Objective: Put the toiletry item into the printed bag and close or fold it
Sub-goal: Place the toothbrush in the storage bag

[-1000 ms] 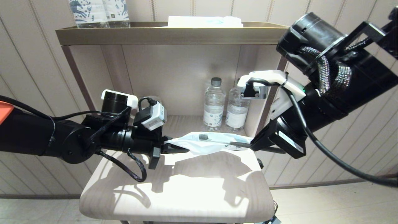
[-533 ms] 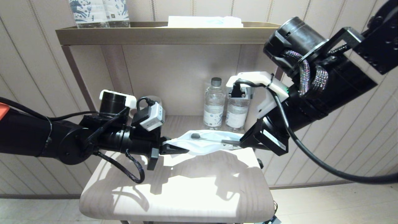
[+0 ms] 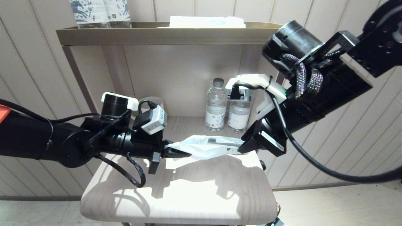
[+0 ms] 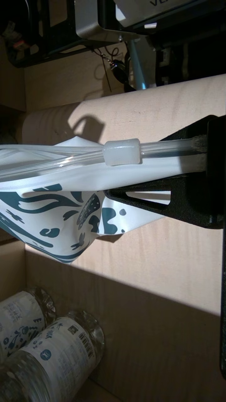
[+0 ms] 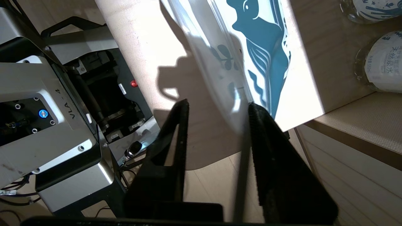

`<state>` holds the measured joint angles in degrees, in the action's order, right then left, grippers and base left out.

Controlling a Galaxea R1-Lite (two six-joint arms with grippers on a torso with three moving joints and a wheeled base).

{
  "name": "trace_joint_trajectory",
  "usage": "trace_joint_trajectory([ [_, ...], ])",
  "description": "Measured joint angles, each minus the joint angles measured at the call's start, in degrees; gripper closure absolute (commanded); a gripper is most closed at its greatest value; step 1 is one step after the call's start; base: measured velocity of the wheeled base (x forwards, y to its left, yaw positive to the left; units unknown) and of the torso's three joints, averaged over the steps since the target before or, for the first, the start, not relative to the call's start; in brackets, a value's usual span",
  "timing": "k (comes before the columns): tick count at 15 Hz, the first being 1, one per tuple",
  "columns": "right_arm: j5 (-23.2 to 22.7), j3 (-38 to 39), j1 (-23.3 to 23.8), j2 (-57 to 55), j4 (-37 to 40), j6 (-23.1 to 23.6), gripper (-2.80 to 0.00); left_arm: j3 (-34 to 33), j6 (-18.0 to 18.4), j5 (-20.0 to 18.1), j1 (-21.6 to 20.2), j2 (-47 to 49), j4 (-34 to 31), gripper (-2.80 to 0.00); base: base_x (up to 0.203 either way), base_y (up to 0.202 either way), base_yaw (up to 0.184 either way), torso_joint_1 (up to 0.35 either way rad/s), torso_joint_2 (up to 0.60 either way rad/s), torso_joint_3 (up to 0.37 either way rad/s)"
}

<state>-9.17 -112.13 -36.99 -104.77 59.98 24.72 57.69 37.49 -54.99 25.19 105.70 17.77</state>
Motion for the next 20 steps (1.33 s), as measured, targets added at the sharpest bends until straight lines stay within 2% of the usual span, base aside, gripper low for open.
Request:
trace_joint_trajectory([
  [9,-0.3,0.0,0.5,0.1,-3.5,-0.8,-2.8,-0.4,0.1,0.0,0.8,0.5,0.0,0.0,0.0,0.0,0.0,0.0,0.0,0.0],
  [12,-0.5,0.1,0.6,2.4,-7.6,-3.8,-2.8,0.5,-1.1,-0.2,0.8,1.1,-0.2,0.0,0.0,0.0,0.0,0.0,0.0,0.0],
  [15,-0.7,0.8,0.7,4.9,-10.1,-11.7,-2.8,1.7,-5.8,-0.3,0.7,1.2,0.3,0.0,0.0,0.0,0.0,0.0,0.0,0.0],
  [17,-2.3,3.1,2.2,7.5,-10.4,-13.7,-2.8,2.2,-6.8,-1.4,0.6,1.0,0.3,0.0,0.0,0.0,0.0,0.0,0.0,0.0],
  [20,-8.8,7.6,6.2,12.9,-10.8,-14.6,-2.8,2.8,-10.7,-2.7,0.3,0.5,0.3,0.0,0.0,0.0,0.0,0.0,0.0,0.0],
])
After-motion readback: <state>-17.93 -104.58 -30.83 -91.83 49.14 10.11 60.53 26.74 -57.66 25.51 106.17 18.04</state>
